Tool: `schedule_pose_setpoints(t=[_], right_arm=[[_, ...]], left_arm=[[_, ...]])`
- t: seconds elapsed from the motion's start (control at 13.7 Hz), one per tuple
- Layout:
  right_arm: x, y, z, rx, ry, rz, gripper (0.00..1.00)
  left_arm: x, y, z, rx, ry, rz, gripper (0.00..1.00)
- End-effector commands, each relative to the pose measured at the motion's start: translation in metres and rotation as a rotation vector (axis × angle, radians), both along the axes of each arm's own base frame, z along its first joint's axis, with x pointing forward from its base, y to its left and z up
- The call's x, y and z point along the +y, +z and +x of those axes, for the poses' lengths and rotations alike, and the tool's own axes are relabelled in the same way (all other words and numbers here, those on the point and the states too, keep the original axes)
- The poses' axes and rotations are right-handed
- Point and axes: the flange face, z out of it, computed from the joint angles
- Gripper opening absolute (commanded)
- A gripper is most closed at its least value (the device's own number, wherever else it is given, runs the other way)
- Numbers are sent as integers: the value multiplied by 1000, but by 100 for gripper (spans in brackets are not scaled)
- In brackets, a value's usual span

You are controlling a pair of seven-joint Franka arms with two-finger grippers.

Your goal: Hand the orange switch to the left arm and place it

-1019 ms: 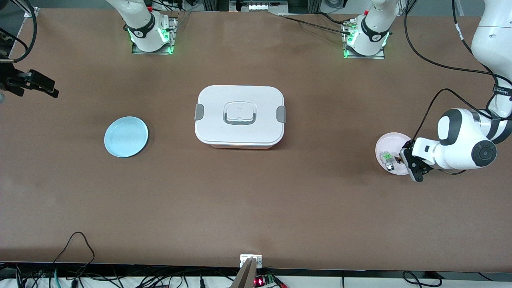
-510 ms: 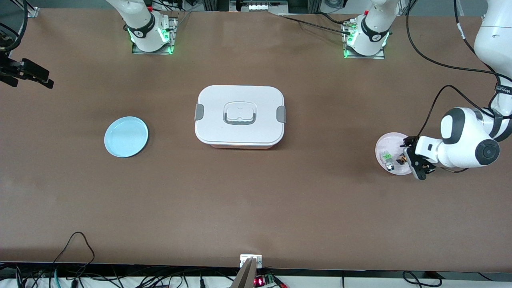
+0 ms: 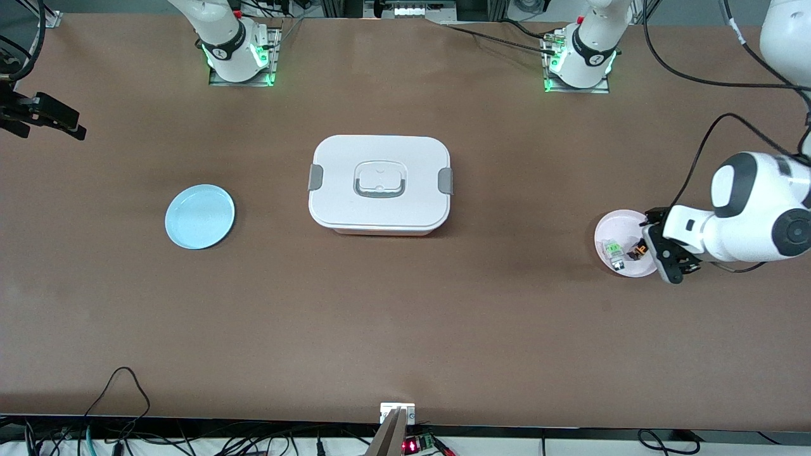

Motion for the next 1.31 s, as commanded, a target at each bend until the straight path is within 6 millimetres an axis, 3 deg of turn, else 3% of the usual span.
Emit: schedule_pose_setpoints(t=[0.0,0.44,0.51,0.58,0.73,1.02,1.24], right_arm=[[3,5,0,3,-2,6,100],[0,9,1,-6,-4,3,100],[0,9,1,-6,-2,3,100],[1,9,1,-6,1,3,100],[2,10,1,-8,4,4,100],[1,9,1,-6,1,5,100],[2,6,3,0,5,6,100]], left_arm=[[-10,61,2,56,154,69,100],[-63,165,-18,144,411,193,100],[-74,190,-28,107,424,218,100],[-101,211,-39,65,413,246,100],[-113,240,-56,-11,505,334,100],[-147,274,-81,-242,691,321,100],[-121,267,-92,-240,804,252,100]])
